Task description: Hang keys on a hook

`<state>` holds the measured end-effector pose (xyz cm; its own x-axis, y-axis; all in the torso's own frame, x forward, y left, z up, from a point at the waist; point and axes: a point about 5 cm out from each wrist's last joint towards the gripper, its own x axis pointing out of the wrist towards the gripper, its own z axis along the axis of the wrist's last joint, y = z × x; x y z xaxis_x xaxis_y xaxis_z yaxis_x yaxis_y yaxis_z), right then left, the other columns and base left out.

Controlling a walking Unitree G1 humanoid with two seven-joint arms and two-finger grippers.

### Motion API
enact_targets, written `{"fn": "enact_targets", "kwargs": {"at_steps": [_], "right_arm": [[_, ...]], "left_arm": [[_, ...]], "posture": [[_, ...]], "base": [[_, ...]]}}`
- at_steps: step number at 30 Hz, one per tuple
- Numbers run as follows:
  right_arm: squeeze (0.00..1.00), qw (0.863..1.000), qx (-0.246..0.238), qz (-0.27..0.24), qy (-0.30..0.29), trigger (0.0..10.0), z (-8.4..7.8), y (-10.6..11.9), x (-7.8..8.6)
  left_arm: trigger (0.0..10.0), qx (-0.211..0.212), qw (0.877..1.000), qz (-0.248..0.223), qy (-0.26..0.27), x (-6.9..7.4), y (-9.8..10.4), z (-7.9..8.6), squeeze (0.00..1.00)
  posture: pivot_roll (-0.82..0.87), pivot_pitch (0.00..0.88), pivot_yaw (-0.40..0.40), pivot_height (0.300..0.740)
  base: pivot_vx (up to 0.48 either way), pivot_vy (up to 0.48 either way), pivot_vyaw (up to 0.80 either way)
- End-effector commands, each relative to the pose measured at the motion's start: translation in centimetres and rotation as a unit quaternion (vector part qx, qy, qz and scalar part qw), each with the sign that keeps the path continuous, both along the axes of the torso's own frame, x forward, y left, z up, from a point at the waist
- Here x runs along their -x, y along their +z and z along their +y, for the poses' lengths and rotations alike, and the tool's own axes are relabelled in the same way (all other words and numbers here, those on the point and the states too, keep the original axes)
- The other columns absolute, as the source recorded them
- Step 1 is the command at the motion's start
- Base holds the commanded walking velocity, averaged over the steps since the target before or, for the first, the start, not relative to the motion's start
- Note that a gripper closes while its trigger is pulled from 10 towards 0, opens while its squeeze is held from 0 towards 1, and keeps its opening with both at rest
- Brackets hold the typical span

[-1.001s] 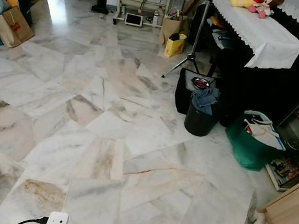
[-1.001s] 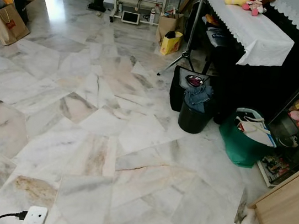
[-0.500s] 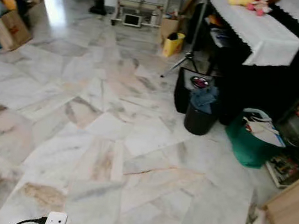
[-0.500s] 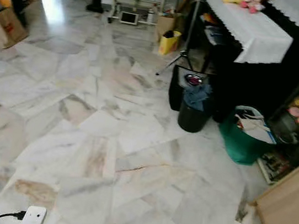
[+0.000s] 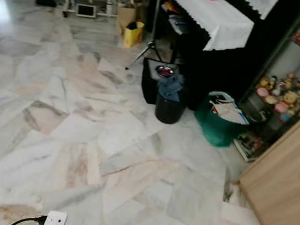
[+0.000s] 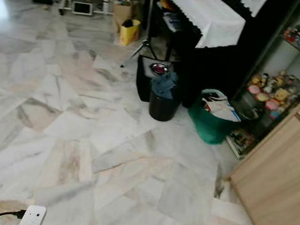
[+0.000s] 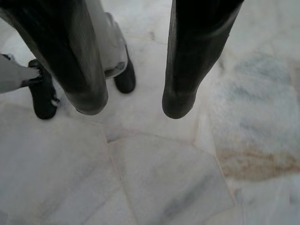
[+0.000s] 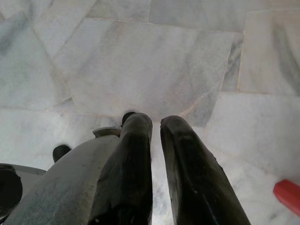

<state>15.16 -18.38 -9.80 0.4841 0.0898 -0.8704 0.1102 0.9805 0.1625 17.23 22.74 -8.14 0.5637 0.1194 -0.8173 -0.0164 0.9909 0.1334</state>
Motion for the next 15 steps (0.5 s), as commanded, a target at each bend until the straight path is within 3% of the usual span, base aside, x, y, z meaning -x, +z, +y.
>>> {"fn": "enact_targets", "kwargs": {"at_steps": [1, 12, 15], "right_arm": [[0.00, 1.000, -0.001, 0.002, -0.005, 10.0, 0.04, -0.05, 0.12], [0.00, 1.000, -0.006, 0.001, -0.004, 10.0, 0.53, -0.14, 0.22], [0.00, 1.000, -0.005, 0.001, -0.005, 10.0, 0.45, -0.15, 0.27]], "left_arm": [[10.0, -0.006, 1.000, 0.016, -0.009, 0.51, -0.19, 0.30, 0.00], [10.0, -0.029, 0.999, 0.018, -0.029, 0.62, 0.01, 1.19, 0.00], [10.0, -0.036, 0.999, 0.017, -0.033, 0.61, 0.03, 1.23, 0.00]], "posture": [[0.05, 0.000, -0.036, 0.740], [0.03, 0.000, 0.007, 0.740], [0.03, 0.000, 0.005, 0.740]], "base": [[0.000, 0.000, -0.79], [0.000, 0.000, -0.79], [0.000, -0.326, -0.79]]}}
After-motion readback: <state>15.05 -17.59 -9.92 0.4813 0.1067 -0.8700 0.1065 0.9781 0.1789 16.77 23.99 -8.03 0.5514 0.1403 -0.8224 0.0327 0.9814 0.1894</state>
